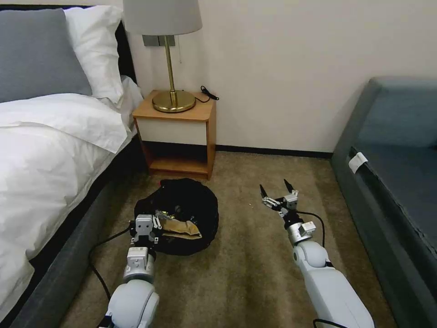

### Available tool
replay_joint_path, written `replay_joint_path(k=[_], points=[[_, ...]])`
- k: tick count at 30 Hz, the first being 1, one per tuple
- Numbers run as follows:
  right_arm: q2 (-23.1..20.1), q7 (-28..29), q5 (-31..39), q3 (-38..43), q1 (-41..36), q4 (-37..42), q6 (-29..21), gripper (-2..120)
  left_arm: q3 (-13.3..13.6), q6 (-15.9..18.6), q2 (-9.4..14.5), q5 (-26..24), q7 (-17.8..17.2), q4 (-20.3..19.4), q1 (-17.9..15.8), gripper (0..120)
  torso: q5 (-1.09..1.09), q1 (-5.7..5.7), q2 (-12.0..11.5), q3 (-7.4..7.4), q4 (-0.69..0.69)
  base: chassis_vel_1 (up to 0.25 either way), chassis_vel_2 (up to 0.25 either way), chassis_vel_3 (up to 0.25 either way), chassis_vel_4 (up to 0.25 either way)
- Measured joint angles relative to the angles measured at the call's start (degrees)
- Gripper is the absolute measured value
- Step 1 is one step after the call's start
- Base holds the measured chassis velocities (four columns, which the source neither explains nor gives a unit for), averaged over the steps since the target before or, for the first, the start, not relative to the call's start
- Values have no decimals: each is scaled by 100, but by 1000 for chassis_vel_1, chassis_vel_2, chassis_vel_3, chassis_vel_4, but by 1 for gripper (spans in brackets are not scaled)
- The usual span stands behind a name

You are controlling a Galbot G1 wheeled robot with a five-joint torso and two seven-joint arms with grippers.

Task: Pick up the trash bin, then pick up the garbage on the floor and place it into the trash bin.

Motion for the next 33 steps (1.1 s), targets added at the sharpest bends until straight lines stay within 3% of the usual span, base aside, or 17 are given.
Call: replay_joint_path(k=[10,12,16,18,22,24,26,28,33], points=[[-11,-22,71,292,9,-391,154,100,40,-8,-314,-624,-178,211,-304,3,0,0,0,0,0,0,0,0,0],[4,-31,57,337,-32,-417,205,100,38,-21,-423,-1112,-220,242,-436,3,0,0,0,0,0,0,0,0,0],[5,-38,49,371,-81,-397,218,100,30,-33,-447,-1560,-238,257,-537,3,0,0,0,0,0,0,0,0,0],[-2,-46,46,418,-123,-359,220,100,31,-33,-461,-2224,-305,342,-701,3,-1,0,0,0,1,0,0,0,0],[-1,-50,34,455,-155,-359,228,100,20,-41,-544,-2612,-364,481,-870,3,-1,0,0,0,0,0,0,0,0],[19,-57,23,513,-222,-316,236,100,-54,-36,-676,-3230,-453,755,-1170,3,0,0,0,0,0,0,0,0,0],[25,-58,24,522,-241,-280,236,100,-70,-28,-694,-3393,-484,821,-1238,3,0,0,0,0,0,0,0,0,0],[41,-59,43,551,-323,-83,212,100,-184,-2,-782,-4094,-658,1299,-1584,3,0,0,0,0,-1,0,0,0,0],[53,-58,58,561,-384,98,167,100,-259,-23,-886,-4374,-720,1793,-1821,3,0,0,0,0,1,0,0,0,0]])
